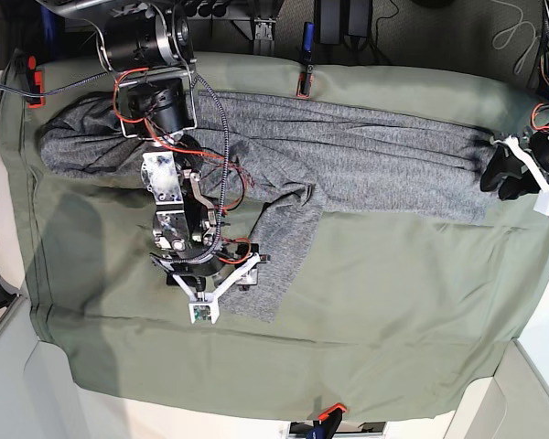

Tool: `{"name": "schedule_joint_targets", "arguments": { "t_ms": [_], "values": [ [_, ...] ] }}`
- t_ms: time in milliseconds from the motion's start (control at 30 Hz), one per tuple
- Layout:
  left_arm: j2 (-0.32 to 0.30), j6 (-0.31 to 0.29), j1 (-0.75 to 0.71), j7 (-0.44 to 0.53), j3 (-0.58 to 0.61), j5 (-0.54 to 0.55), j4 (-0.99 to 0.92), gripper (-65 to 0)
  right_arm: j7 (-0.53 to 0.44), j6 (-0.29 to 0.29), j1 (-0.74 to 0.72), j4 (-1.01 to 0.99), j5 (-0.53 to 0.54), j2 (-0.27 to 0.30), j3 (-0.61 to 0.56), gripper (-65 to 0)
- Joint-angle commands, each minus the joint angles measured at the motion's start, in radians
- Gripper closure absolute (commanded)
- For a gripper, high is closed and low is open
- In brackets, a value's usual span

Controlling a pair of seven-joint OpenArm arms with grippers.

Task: Fold the T-shirt properly
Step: 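Release the sleeve and sweep the right gripper along the folded strip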

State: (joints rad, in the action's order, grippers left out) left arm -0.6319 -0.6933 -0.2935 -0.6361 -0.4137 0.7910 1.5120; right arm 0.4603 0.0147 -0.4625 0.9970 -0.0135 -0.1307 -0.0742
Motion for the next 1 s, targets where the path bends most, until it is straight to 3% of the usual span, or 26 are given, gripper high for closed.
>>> {"name": "schedule_joint_targets", "arguments": {
  "t_ms": [0,200,367,500,600,700,867,967],
  "values": [
    [-0.022,-0.005,0.005,0.017,-0.011,0.027,0.014,-32.0,-0.024,0.004,-0.030,0.004,0.006,-0.008,-0.002,-42.7],
    [-0.022,-0.005,0.005,0.002,-0.011,0.035,0.014,-32.0,-0.025,0.048,-0.029,-0.065,0.011,-0.021,-0.003,-41.4],
    [-0.022,-0.005,0.005,0.002,-0.011,0.036,0.014,-32.0,-0.045,0.076,-0.030,-0.060,0.054,-0.021,-0.006,-24.3],
    [-0.022,-0.005,-0.005,0.003,-0.011,0.036,0.014,-32.0,-0.045,0.183,-0.029,-0.058,0.066,-0.021,-0.006,-11.0],
    [-0.022,-0.005,-0.006,0.004,-0.011,0.036,0.014,-32.0,-0.052,0.222,-0.030,-0.058,0.068,-0.021,-0.006,0.0],
    [-0.022,-0.005,-0.006,0.005,-0.011,0.047,0.014,-32.0,-0.060,0.303,-0.029,-0.051,0.121,-0.021,-0.006,0.0],
    [-0.022,-0.005,-0.006,0.046,-0.026,0.066,0.014,-32.0,-0.012,0.509,-0.008,0.032,0.296,-0.021,-0.015,0.0],
    [-0.022,-0.005,-0.006,0.055,-0.074,0.074,0.014,-32.0,0.069,0.517,0.034,0.140,0.383,-0.021,-0.055,0.0]
  ]
}}
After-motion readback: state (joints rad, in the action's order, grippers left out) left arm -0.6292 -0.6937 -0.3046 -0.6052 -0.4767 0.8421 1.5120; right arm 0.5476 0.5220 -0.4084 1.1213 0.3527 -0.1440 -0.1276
